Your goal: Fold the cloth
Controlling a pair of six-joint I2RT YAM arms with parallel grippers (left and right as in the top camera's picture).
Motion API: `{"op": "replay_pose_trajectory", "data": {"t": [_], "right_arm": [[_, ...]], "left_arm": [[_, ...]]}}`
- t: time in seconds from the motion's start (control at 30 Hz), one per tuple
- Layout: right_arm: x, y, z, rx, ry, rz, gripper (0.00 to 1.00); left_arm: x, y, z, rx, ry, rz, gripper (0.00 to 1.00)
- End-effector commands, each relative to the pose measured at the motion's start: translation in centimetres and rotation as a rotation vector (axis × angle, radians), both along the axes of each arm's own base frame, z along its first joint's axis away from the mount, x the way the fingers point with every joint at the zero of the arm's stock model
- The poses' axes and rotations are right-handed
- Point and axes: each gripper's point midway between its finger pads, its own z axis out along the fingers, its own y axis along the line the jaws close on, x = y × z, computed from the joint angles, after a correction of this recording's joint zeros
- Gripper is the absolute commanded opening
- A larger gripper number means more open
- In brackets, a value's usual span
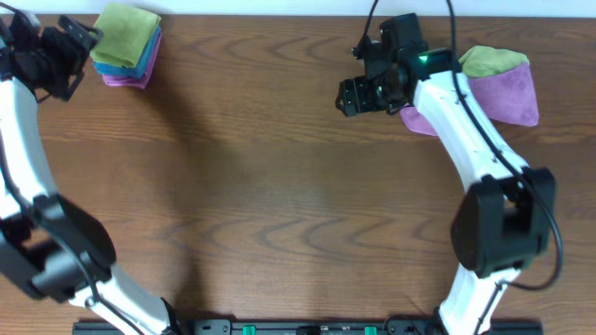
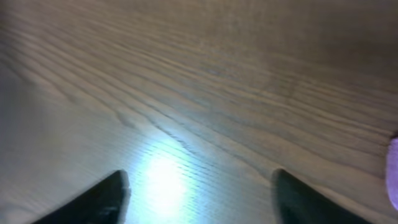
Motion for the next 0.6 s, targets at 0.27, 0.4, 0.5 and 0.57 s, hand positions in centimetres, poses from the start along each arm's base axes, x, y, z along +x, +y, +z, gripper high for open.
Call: {"op": "replay_pose_trajectory", "data": {"t": [0.27, 0.4, 0.5, 0.57], "right_arm": [[-6.6, -7.8, 13.7, -0.121, -0.214, -0.101, 0.99], [-10.7, -9.4, 17.6, -0.153, -0.285, -0.136, 0.99], [-14.6, -10.6, 19.1, -0.171, -0.346, -0.166, 0.99], [-16.6, -10.9, 18.1, -0.167, -0.366, -0.168, 0.99]], "left_arm": [[-7.6, -10.7, 6.2, 0.376, -0.026, -0.443, 0.96], [-11.0, -15.5, 9.1, 0.429, -0.111, -0.548, 0.96], [-14.5, -17.5, 9.7, 0.509, -0.146, -0.576, 0.96], [-16.1, -18.3, 8.8, 0.525, -0.162, -0.595, 0.95]]}}
